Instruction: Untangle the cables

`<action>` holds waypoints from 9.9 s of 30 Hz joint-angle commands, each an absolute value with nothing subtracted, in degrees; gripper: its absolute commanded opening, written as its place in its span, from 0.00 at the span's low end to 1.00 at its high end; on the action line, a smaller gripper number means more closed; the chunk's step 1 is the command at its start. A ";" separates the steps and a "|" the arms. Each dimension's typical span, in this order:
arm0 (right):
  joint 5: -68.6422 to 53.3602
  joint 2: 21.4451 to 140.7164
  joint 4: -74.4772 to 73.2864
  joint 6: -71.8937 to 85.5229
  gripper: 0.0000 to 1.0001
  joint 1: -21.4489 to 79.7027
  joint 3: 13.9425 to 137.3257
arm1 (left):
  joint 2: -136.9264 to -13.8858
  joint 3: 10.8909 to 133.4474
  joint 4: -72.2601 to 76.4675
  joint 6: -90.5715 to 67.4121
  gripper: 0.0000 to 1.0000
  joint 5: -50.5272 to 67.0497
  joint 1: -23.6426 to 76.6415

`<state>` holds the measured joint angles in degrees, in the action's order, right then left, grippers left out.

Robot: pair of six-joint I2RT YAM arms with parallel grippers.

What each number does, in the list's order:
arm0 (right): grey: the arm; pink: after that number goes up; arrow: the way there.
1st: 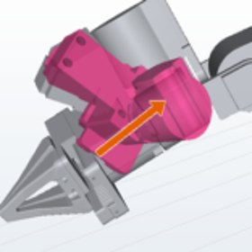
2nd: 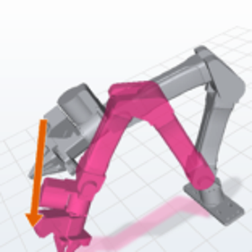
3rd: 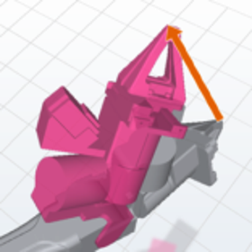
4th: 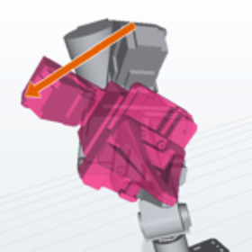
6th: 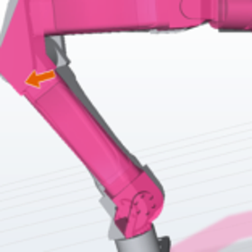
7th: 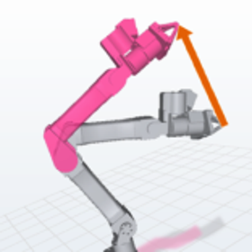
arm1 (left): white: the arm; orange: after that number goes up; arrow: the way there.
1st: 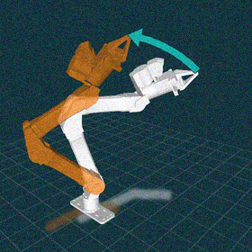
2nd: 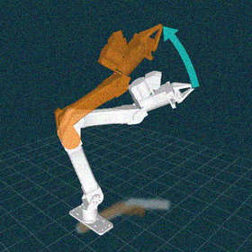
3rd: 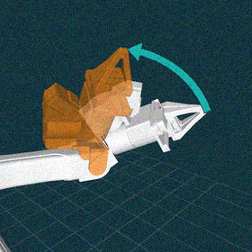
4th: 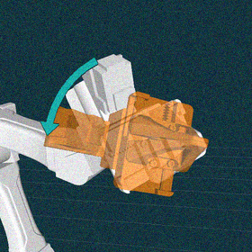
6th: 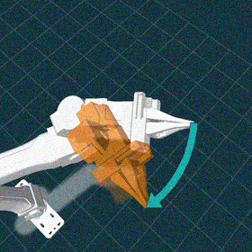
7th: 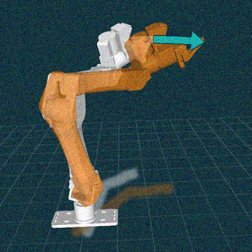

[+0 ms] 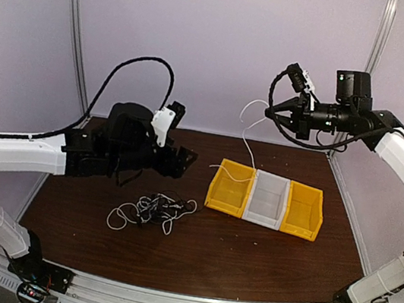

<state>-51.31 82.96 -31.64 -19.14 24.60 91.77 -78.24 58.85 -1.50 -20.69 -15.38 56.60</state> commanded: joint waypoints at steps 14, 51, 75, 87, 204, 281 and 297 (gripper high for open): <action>-44.90 85.25 -27.11 -15.48 0.00 24.41 86.48 | -88.89 79.29 -12.49 -12.57 0.89 -26.05 44.27; -22.67 116.76 -33.62 -19.92 0.00 28.91 95.30 | -75.97 60.38 2.90 -13.45 0.87 -20.29 34.45; -15.29 121.51 -39.46 -19.63 0.09 31.88 98.91 | -74.97 59.95 2.99 -12.97 0.86 -20.50 34.45; -15.39 112.17 -45.12 -21.18 0.29 32.05 97.44 | -75.36 60.03 2.99 -12.78 0.86 -19.47 34.45; -30.44 130.12 -24.03 -22.95 0.86 55.07 100.06 | -82.66 36.06 -8.93 -29.48 0.12 -1.06 34.50; -42.56 122.67 -18.54 -21.63 0.68 53.59 103.25 | -67.04 111.28 -36.21 -18.55 0.00 -13.14 34.55; -42.38 120.02 -13.70 -17.06 0.00 53.61 104.13 | -65.74 107.89 -36.07 -18.11 0.00 -15.23 34.54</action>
<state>-43.29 123.98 -14.76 -17.54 53.45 101.73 -66.43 109.47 -38.98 -18.33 -13.93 34.83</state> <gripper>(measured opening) 0.009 0.013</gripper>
